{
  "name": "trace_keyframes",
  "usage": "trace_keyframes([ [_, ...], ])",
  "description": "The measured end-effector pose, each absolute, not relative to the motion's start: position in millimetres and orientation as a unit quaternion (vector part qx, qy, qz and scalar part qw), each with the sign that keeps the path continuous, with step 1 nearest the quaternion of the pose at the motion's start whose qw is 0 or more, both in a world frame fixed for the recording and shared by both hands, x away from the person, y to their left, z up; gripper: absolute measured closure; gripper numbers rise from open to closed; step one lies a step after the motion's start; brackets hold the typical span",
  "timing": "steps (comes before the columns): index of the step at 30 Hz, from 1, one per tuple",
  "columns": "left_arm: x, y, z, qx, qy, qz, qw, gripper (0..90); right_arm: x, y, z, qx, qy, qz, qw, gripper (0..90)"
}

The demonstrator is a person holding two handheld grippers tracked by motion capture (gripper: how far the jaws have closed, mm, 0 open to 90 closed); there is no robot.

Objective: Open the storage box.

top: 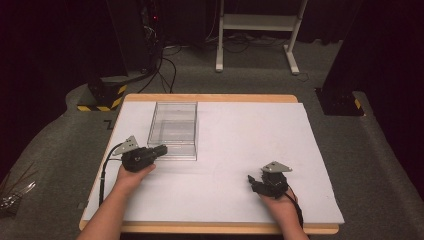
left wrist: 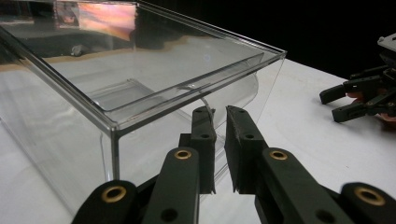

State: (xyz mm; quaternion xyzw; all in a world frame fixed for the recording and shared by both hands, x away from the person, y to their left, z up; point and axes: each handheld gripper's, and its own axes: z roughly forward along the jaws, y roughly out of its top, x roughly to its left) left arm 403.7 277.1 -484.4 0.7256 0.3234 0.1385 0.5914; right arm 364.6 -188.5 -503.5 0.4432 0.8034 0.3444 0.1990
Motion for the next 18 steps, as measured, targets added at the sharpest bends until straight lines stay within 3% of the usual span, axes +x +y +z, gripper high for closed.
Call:
trace_keyframes([
  [18,385.3,278.6,-486.8,0.723,0.316,0.137,0.598,83.2,364.7,-188.6,-503.5,0.443,0.803,0.344,0.199,36.0],
])
